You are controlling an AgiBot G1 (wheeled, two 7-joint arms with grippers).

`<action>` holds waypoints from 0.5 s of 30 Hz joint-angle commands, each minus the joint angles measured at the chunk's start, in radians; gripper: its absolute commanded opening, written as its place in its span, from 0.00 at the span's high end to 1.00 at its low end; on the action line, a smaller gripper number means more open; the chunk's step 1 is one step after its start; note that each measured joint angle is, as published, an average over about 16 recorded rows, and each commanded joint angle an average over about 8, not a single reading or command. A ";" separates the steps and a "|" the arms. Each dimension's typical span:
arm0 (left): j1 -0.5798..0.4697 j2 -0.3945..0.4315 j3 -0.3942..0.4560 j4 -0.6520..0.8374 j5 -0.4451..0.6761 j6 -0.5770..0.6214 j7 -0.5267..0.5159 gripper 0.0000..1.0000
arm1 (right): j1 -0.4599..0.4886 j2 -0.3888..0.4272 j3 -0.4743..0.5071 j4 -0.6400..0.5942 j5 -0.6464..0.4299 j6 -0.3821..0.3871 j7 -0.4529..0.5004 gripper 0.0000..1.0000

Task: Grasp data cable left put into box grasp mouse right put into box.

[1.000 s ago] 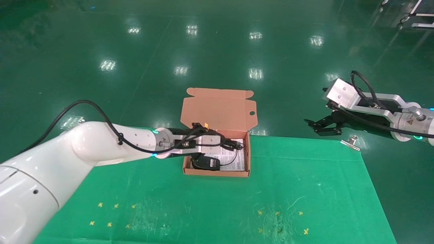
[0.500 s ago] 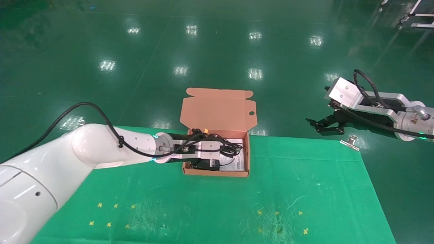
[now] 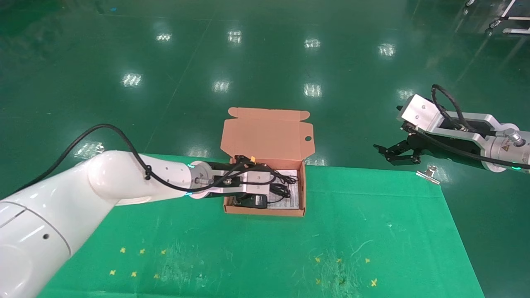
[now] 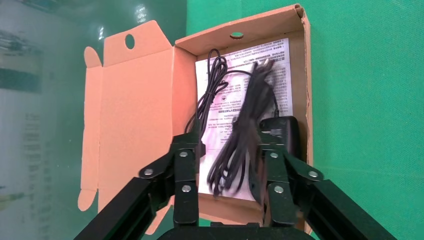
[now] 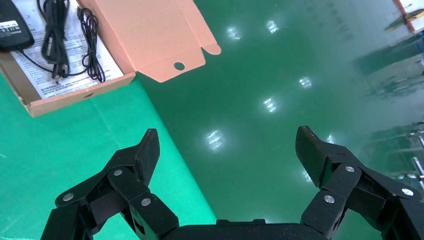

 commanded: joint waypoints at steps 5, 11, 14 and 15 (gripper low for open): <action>-0.043 -0.027 -0.008 -0.024 0.000 -0.014 -0.009 0.00 | 0.031 0.003 0.015 0.003 -0.013 0.021 -0.013 0.00; -0.120 -0.046 -0.022 -0.018 0.007 -0.039 -0.021 0.00 | 0.079 0.011 0.029 0.020 -0.048 0.040 -0.046 0.00; -0.131 -0.058 -0.036 -0.023 -0.004 -0.035 -0.029 0.00 | 0.084 0.015 0.037 0.030 -0.054 0.033 -0.057 0.00; -0.132 -0.065 -0.044 -0.027 -0.011 -0.030 -0.034 0.00 | 0.082 0.016 0.044 0.034 -0.053 0.027 -0.061 0.00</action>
